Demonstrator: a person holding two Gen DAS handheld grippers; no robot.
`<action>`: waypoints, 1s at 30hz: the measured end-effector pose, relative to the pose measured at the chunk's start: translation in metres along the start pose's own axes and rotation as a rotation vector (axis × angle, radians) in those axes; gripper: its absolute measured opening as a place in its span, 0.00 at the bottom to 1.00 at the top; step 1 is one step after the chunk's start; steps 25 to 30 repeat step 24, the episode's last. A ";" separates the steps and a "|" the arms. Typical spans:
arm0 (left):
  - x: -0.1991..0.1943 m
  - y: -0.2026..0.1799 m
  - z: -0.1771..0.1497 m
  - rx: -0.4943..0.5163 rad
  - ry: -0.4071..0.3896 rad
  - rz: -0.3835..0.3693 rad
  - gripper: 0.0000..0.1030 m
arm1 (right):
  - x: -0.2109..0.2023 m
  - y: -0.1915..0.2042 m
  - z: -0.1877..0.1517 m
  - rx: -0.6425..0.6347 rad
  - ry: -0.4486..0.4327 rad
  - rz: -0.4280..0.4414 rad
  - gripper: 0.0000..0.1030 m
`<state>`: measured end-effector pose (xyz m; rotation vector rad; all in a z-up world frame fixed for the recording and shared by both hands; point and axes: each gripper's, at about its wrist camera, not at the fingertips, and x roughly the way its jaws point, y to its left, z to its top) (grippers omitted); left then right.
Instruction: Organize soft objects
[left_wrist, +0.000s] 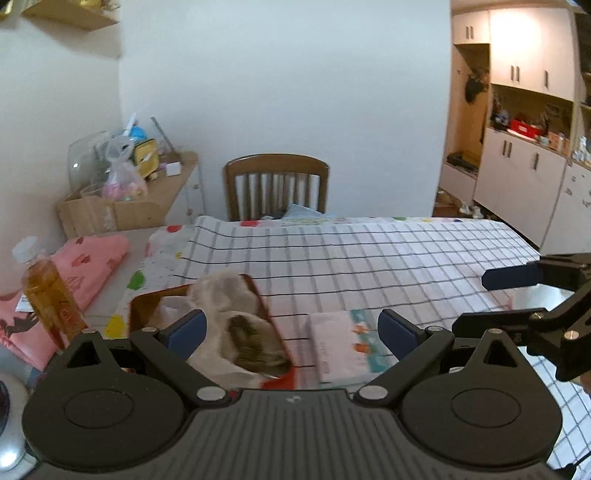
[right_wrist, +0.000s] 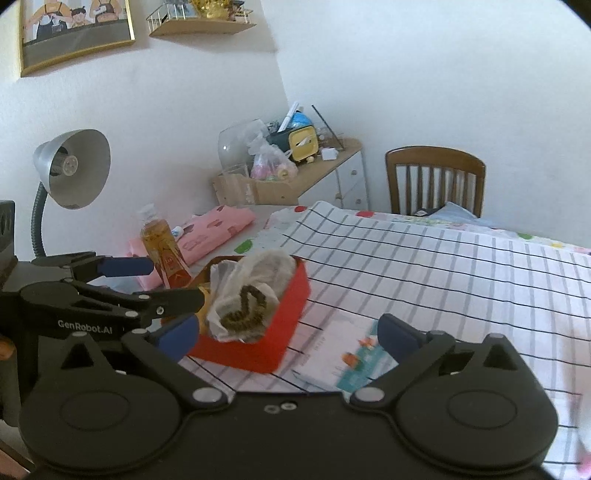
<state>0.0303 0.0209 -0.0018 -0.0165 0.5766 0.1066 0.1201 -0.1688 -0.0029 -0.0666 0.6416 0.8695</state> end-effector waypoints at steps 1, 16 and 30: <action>-0.001 -0.009 0.000 0.008 -0.001 -0.008 0.97 | -0.006 -0.004 -0.002 0.002 -0.001 -0.003 1.00; -0.024 -0.087 -0.010 -0.003 -0.012 -0.021 0.97 | -0.078 -0.046 -0.027 0.010 -0.008 -0.035 1.00; -0.031 -0.098 -0.015 -0.025 -0.017 0.021 0.97 | -0.097 -0.052 -0.036 -0.013 -0.005 -0.021 1.00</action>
